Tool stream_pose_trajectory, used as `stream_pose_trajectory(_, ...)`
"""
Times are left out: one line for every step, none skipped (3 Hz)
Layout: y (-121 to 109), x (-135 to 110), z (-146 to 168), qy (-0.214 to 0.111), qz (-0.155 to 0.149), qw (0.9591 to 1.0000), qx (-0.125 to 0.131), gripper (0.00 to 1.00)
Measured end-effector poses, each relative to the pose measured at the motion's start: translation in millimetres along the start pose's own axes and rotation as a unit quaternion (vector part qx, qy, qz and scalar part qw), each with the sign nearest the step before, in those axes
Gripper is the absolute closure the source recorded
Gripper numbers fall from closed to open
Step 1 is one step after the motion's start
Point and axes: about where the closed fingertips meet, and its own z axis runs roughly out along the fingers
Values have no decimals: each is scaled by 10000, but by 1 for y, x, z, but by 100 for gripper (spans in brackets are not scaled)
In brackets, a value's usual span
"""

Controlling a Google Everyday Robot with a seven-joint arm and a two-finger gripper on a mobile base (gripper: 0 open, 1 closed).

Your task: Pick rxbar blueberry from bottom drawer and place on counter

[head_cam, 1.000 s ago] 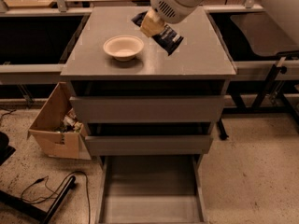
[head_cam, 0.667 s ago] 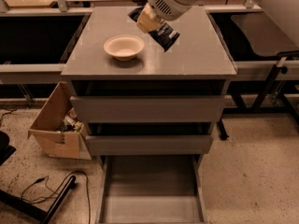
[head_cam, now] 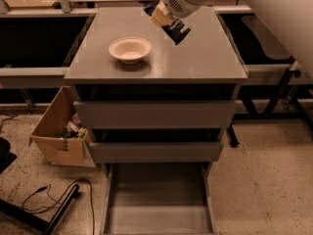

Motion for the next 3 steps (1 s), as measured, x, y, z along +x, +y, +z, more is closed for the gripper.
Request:
stream_pose_trajectory(-46, 11, 45, 86, 73, 9998, 144, 100)
stream_pose_trajectory(-73, 41, 75, 595, 173, 9975, 333, 100)
stream_pose_trajectory(-82, 93, 89, 1424, 490, 9874, 483, 100)
